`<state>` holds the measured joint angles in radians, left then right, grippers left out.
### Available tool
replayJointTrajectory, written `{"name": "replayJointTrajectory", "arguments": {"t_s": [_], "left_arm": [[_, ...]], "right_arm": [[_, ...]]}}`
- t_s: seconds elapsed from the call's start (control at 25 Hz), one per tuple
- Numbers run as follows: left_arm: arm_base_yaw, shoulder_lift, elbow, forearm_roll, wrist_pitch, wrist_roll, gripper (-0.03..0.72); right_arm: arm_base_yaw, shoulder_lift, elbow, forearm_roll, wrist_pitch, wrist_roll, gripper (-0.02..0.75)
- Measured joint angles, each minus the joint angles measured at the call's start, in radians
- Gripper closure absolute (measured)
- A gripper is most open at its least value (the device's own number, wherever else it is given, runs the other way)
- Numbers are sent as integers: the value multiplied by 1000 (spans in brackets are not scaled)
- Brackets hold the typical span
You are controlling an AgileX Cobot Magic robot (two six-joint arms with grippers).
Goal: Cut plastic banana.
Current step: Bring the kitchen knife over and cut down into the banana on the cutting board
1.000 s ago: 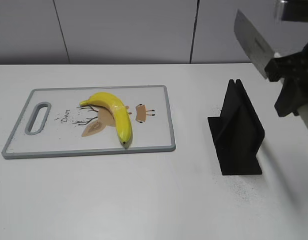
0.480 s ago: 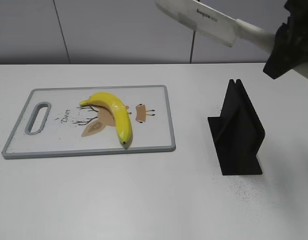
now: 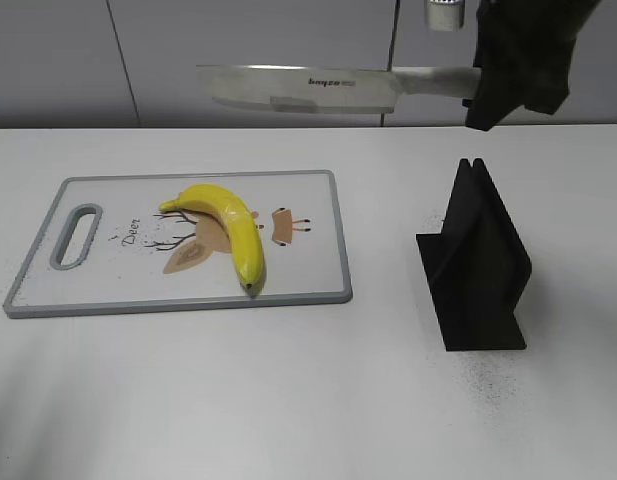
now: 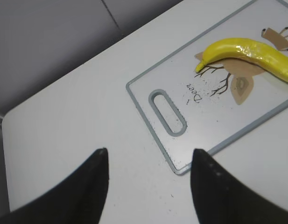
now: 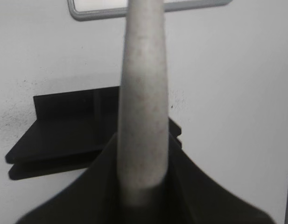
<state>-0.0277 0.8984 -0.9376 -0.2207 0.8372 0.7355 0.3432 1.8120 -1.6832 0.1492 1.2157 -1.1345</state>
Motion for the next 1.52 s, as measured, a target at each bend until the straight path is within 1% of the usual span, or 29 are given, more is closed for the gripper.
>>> {"name": "replayJointTrajectory", "arguments": {"t_s": [0.08,0.2,0.36,0.48,0.64,0.8,1.0,1.28,1.52], "left_arm": [[-6,107,-93,-32,22,100,144],[-22,280,-261,-72,74,224,144],[-67,498,-471,-83,185,301,144],[-120,641,-629,-85,269,335,144],[-177,794,-764,-90,333,365,144],[-216,890,-794,-115,373,421,152],[-223,994,-795,-182,379,479,156],[-223,1067,-795,-194,379,494,163],[-223,1107,-795,-198,379,496,164]], "right_arm": [[0,53,-56,32,3,-64,547],[7,132,-155,66,3,-98,547],[43,225,-257,71,3,-126,547],[77,286,-313,95,3,-133,547],[93,350,-333,137,2,-153,549],[95,383,-333,141,2,-172,549],[95,411,-335,139,0,-176,549],[82,427,-335,135,-45,-177,549],[76,429,-336,144,-40,-188,549]]}}
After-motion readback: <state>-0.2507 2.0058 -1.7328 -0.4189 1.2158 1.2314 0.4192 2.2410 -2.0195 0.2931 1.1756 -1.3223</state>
